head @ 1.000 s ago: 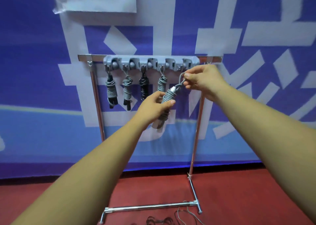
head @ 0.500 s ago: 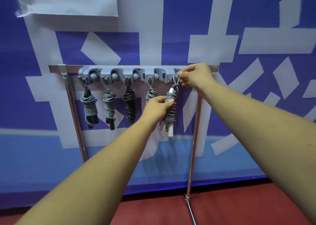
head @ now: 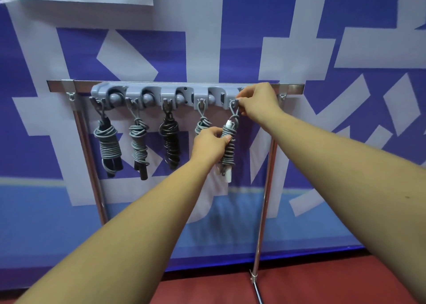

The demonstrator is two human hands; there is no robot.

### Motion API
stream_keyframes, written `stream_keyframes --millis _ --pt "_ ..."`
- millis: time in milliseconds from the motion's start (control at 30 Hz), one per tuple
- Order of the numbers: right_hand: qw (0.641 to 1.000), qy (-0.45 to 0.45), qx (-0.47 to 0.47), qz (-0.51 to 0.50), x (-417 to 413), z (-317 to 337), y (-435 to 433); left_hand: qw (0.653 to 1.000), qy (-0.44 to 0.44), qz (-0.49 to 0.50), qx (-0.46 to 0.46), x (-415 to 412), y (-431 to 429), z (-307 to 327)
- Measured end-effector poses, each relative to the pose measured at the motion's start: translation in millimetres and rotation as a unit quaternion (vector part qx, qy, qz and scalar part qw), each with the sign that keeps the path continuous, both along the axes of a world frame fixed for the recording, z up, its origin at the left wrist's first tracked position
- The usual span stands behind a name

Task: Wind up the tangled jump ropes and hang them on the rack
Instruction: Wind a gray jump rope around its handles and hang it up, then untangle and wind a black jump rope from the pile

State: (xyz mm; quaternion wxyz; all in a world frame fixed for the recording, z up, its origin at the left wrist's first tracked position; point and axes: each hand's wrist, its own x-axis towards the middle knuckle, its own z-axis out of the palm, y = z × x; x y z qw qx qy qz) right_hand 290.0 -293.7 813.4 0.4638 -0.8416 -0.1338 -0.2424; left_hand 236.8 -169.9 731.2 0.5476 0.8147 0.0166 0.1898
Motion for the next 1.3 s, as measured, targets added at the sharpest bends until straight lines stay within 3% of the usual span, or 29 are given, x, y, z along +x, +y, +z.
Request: stream_keyframes --millis 267,500,733,1100,1300 --pt "0.979 -0.059 -0.197 0.002 -30 -37 -3 0.998 0.021 0.013 0.050 -4 10 -11" --pt "0.974 0.055 -0.216 -0.043 -75 -109 -17 0.986 0.078 -0.013 0.145 -60 27 -50" --pt "0.954 0.193 -0.228 -0.022 -136 -259 -1 0.942 0.217 -0.026 0.254 -125 68 -173" --pt "0.886 0.334 -0.318 0.046 -211 -483 41 0.879 0.405 -0.012 0.251 -204 131 -386" --pt "0.859 0.377 -0.337 0.085 -233 -584 53 0.850 0.460 -0.038 0.254 -227 142 -486"
